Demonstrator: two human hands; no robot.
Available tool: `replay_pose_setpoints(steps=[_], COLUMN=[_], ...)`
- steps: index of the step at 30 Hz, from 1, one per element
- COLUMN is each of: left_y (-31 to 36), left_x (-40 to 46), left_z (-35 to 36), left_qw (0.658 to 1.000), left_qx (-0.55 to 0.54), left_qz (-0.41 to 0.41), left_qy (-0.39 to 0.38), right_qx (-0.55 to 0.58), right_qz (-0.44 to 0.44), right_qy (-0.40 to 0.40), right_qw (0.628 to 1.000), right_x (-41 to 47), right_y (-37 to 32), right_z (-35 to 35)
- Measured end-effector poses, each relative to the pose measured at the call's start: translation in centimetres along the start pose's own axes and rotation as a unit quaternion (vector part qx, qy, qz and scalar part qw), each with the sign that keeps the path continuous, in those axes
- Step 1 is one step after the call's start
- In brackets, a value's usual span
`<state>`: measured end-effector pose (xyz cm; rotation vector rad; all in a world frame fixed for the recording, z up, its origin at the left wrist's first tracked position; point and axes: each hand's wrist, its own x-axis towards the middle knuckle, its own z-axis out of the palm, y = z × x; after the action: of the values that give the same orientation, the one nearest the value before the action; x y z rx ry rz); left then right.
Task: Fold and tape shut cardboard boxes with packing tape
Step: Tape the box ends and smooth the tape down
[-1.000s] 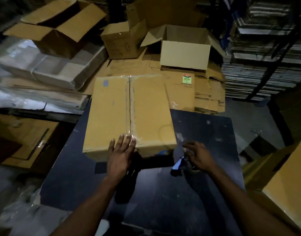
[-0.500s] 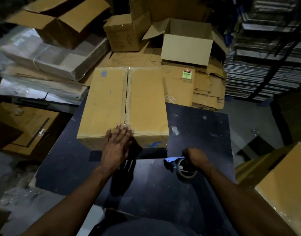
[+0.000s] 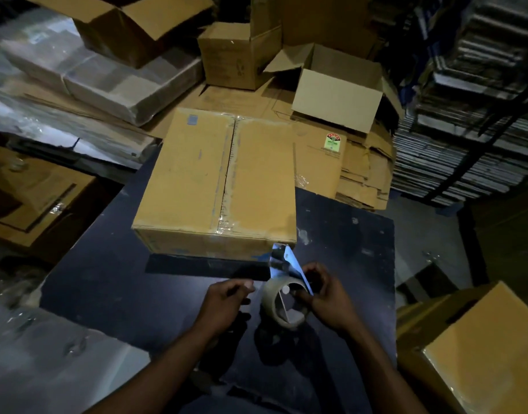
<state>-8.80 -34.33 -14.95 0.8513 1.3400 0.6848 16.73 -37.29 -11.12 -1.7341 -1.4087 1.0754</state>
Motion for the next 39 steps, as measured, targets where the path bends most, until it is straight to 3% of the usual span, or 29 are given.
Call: replay_pose_setpoints(steps=[10,19,29,33,36,39], left_y=[5.6,7.8,7.9,8.9,9.7,10.1], left_x=[-4.1,-4.2,-3.9,-3.8,-3.1,-2.3], left_z=[-1.6,-3.3,-3.1,-3.2,-3.8,-4.7], left_qw=[0.989,0.989,0.986,0.984,0.988,0.995], left_qx=[-0.085,-0.133,-0.142,-0.164,-0.139,-0.08], left_qz=[0.109,0.036,0.044,-0.01,-0.044,-0.026], left_qy=[0.057,0.055,0.076,0.064,0.045,0.057], right_qx=[-0.001,-0.007,0.016,0.02,0.011,-0.012], right_qz=[-0.082,-0.123,-0.129,-0.133,-0.135,-0.142], right_qy=[-0.057,-0.086,-0.104,-0.109,-0.104,-0.109], right_qw=[0.995,0.989,0.986,0.985,0.985,0.984], right_x=[0.9,1.9,3.2,3.6,3.9,4.1], right_y=[-5.9,-7.1,-7.3,-7.5,-7.4,-7.6], right_z=[0.9,2.8,3.4,3.4,3.4,3.4])
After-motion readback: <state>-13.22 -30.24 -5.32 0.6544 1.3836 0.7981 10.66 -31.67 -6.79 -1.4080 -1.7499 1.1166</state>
